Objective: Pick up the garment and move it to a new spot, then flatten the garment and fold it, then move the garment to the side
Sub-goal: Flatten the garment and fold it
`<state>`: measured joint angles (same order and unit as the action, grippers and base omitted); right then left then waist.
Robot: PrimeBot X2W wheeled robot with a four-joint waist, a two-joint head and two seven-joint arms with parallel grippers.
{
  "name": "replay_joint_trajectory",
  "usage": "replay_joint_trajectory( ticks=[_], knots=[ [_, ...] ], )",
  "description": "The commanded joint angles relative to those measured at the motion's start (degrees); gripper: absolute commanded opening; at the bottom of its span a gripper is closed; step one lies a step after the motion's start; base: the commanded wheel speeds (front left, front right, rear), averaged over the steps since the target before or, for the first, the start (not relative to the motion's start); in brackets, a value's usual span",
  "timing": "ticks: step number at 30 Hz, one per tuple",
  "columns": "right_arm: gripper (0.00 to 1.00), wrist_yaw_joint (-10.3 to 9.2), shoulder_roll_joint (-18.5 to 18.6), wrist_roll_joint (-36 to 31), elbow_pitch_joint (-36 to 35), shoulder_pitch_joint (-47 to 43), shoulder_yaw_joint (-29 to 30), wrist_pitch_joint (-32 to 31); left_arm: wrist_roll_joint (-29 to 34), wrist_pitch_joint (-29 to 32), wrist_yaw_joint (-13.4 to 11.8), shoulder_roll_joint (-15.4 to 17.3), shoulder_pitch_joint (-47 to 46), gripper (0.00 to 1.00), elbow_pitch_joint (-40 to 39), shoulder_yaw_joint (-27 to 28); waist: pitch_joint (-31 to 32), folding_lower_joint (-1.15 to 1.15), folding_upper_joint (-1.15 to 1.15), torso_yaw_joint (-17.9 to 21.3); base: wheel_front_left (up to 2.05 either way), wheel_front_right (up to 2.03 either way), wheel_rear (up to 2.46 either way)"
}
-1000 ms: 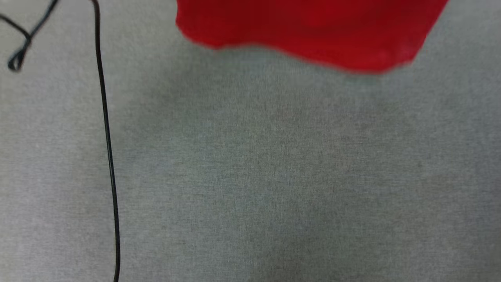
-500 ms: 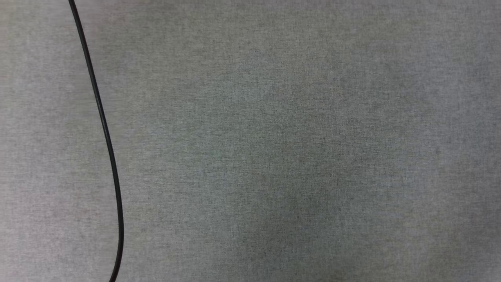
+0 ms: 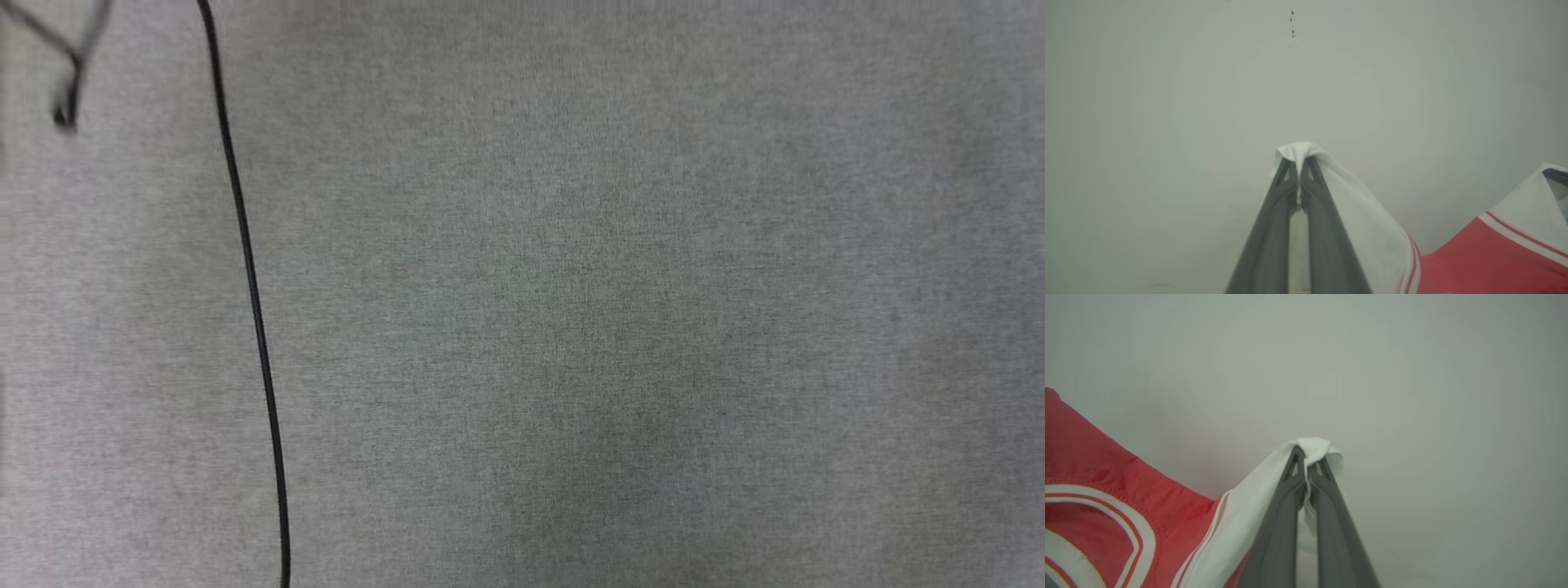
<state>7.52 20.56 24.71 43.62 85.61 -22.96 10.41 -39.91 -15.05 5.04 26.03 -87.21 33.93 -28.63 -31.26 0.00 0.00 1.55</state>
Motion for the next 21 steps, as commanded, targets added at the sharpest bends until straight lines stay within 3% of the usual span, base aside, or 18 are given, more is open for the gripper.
replay_joint_trajectory(
  ticks=[1,13,21],
  knots=[
    [0.00,-0.06,-0.48,0.29,0.33,-1.74,-0.50,0.37,0.34,-0.14,-0.18,-0.07,1.93,0.00,-0.71,0.74,1.02,0.00,0.00,-0.08,0.00,0.00,0.00],
    [0.00,-0.06,-0.23,3.12,-3.70,-23.60,-1.05,4.60,3.89,-0.16,-2.59,-0.77,33.81,0.00,-12.93,9.11,11.62,0.00,0.00,-0.59,0.00,0.00,0.00],
    [0.00,-0.06,1.49,3.75,-9.17,-40.75,0.86,4.81,3.35,-0.16,-4.13,-1.70,53.44,0.00,-17.35,11.46,19.88,0.00,0.00,-1.63,0.00,0.00,0.00]
  ],
)
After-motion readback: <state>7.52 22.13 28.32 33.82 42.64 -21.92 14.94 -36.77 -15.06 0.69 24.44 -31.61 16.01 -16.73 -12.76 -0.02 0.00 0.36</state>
